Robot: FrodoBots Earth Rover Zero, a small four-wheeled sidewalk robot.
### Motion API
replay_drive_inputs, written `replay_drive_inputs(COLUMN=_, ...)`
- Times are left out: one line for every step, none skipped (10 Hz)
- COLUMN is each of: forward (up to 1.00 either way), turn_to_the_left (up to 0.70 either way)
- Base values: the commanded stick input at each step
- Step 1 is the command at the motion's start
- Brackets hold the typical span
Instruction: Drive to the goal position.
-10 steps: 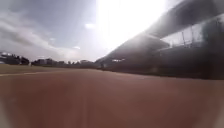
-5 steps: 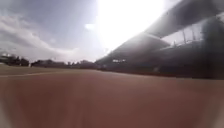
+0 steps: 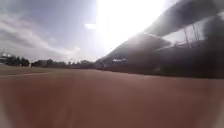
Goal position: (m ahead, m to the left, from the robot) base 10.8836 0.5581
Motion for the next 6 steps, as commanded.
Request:
replay_drive_inputs(forward=0.7, turn_to_the_left=0.0)
replay_drive_inputs(forward=0.7, turn_to_the_left=0.0)
replay_drive_inputs(forward=0.7, turn_to_the_left=0.0)
replay_drive_inputs(forward=0.7, turn_to_the_left=0.0)
replay_drive_inputs(forward=0.7, turn_to_the_left=0.0)
replay_drive_inputs(forward=0.7, turn_to_the_left=0.0)
